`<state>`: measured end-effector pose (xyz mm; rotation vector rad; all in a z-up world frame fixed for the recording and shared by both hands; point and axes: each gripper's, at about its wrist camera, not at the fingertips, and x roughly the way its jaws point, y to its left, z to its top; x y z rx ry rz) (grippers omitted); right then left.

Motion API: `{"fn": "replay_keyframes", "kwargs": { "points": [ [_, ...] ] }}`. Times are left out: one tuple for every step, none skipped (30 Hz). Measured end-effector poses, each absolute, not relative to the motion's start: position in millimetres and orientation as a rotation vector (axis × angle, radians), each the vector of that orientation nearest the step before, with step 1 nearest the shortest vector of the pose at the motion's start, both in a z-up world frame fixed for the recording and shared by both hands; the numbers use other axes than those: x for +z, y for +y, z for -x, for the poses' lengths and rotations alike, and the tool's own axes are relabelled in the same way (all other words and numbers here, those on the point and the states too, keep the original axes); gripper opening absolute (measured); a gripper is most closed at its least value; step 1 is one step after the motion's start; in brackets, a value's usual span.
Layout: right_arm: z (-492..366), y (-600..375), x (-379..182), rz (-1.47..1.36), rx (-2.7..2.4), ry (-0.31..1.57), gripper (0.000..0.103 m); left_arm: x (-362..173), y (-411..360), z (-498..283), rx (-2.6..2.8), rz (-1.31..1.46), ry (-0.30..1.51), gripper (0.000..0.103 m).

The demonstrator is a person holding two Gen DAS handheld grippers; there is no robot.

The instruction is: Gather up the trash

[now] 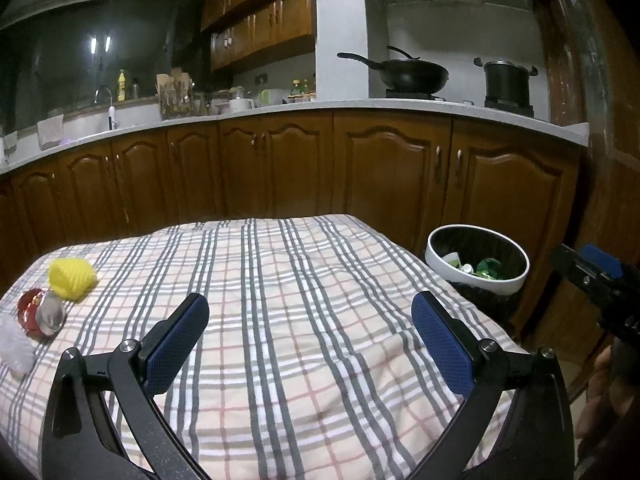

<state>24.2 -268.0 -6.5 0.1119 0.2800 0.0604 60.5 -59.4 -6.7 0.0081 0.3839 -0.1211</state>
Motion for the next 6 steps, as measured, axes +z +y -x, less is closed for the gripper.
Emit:
{"fn": "replay_keyframes", "kwargs": {
  "points": [
    [-26, -269, -7, -0.114, 0.062, 0.285, 0.103, -7, -60, -63, -0.124, -0.009, 0.387, 0.103],
    [-29, -270, -6, -0.116, 0.063, 0.289, 0.103, -7, -60, -65, -0.127, -0.009, 0.391, 0.103],
    [-30, -270, -6, -0.118, 0.063, 0.292, 0.103, -7, -59, -67, -0.131, -0.008, 0.395, 0.103],
    [-33, -271, -6, -0.120, 0.062, 0.298, 0.103, -7, -59, -69, -0.134, -0.008, 0.399, 0.103],
    [-34, -270, -5, -0.120, 0.060, 0.303, 0.103, -7, -59, -71, -0.137, -0.008, 0.403, 0.103],
    [-37, -273, -5, -0.121, 0.060, 0.308, 0.103, -8, -59, -73, -0.142, -0.008, 0.409, 0.103]
  ]
}}
